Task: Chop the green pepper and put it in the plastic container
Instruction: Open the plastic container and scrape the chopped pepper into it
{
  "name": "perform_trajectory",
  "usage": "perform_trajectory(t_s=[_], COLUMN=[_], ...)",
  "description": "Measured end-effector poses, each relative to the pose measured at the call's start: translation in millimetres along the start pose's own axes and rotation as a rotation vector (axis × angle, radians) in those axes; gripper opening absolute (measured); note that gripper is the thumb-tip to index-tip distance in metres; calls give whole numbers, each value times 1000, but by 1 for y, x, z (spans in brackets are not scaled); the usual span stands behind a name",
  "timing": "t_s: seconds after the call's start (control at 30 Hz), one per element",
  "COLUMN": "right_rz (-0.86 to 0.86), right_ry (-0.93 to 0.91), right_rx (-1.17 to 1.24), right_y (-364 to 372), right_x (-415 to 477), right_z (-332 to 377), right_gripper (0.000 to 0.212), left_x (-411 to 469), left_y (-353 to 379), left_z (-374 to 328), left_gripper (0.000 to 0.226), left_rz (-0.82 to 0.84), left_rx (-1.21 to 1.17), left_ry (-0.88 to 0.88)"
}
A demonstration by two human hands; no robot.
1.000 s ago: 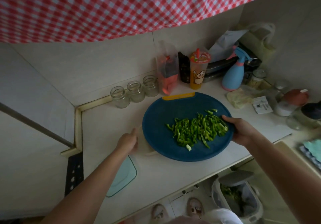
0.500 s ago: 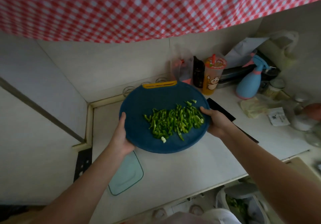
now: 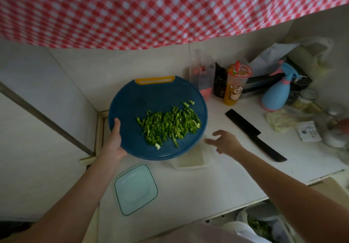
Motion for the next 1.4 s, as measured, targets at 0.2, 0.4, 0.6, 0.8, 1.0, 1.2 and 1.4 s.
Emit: perform_trajectory(t_s=[0.2, 0.4, 0.6, 0.8, 1.0, 1.2, 1.4], right_rz=[90, -39, -390, 49, 133, 10, -149], right_ry=[-114, -202, -664, -639, -666, -664, -675], right_rx=[-196, -332, -61, -165, -207, -134, -128], right_y=[27, 0, -51, 11, 48, 50, 51], right_x=[2, -3, -7, 33, 28, 18, 7], right_z=[7, 15, 111, 132, 110, 103, 100], right_gripper=[40, 33, 29, 63, 72, 72, 78], left_x=[8, 8, 13, 14, 20, 31, 37], left_y=[-15, -17, -14, -7, -11, -20, -16], left_z=[6, 9, 19, 23, 24, 37, 39], left_gripper=[47, 36, 50, 40, 43, 54, 55], left_rz=[-28, -38, -35, -31, -8, -62, -50], left_rx=[-45, -51, -23, -10, -74, -147, -182], left_ry=[8, 28, -27, -8, 11, -26, -19])
Point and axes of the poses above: each hand's wrist, its own x-axis towards the middle knuckle, its own y-axis out of the palm, z = x × y, the point moved 9 cm from there along x, towards the middle knuckle, and after that the axes turned 10 degrees about -y, right-handed, at the moved point
